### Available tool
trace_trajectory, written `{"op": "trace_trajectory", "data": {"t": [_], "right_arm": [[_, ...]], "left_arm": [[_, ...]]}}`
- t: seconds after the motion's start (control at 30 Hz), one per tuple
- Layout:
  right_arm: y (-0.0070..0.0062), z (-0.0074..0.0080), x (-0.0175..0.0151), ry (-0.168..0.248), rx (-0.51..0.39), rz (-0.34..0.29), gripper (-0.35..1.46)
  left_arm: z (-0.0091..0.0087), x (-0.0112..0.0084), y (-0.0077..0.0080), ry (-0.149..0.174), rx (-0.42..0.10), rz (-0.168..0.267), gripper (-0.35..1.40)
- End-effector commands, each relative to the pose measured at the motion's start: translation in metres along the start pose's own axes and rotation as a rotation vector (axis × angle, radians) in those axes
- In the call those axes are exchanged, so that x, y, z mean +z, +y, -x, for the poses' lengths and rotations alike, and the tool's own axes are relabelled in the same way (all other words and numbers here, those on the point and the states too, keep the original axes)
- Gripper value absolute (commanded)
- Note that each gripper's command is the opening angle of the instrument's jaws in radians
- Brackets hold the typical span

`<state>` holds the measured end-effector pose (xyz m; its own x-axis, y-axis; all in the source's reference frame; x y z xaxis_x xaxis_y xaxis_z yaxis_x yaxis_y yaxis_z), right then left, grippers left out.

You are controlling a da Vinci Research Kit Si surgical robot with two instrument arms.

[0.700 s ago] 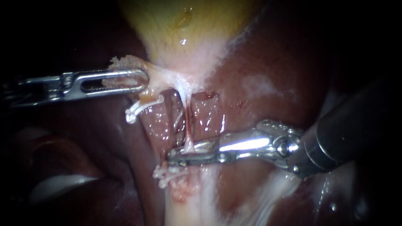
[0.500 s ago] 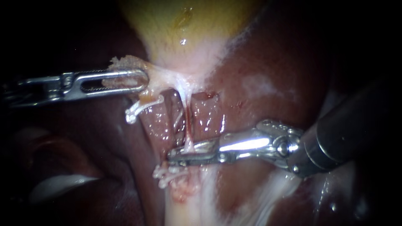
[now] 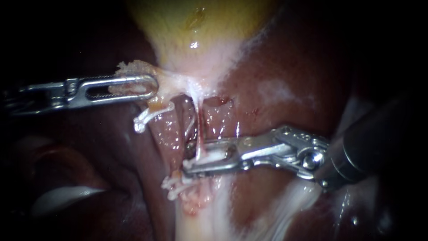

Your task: Going back second clip right tube

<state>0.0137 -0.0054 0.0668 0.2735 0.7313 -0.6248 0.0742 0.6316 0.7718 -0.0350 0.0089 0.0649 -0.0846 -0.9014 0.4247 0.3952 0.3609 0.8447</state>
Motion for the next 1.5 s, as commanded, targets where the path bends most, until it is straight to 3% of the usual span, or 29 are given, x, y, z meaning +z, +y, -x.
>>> {"op": "trace_trajectory", "data": {"t": [0.03, 0.63, 1.07, 1.27, 1.5], "right_arm": [[0.0000, 0.0001, 0.0002, 0.001, -0.011, 0.007, 0.49], [0.0000, 0.0006, -0.0006, -0.005, -0.094, 0.013, 0.50], [0.0002, 0.0010, -0.0048, -0.015, -0.206, 0.038, 0.50], [-0.0003, 0.0004, -0.0078, -0.022, -0.269, 0.027, 0.50], [-0.0015, -0.0015, -0.0114, -0.028, -0.330, 0.040, 0.50]], "left_arm": [[0.0000, 0.0000, -0.0001, 0.000, 0.000, -0.001, -0.35], [0.0000, -0.0001, -0.0002, 0.001, 0.000, -0.003, -0.35], [0.0000, -0.0001, -0.0002, 0.001, 0.000, -0.003, -0.35], [-0.0001, -0.0001, -0.0002, 0.001, 0.000, -0.003, -0.35], [-0.0001, -0.0001, -0.0002, 0.001, 0.000, -0.003, -0.35]]}}
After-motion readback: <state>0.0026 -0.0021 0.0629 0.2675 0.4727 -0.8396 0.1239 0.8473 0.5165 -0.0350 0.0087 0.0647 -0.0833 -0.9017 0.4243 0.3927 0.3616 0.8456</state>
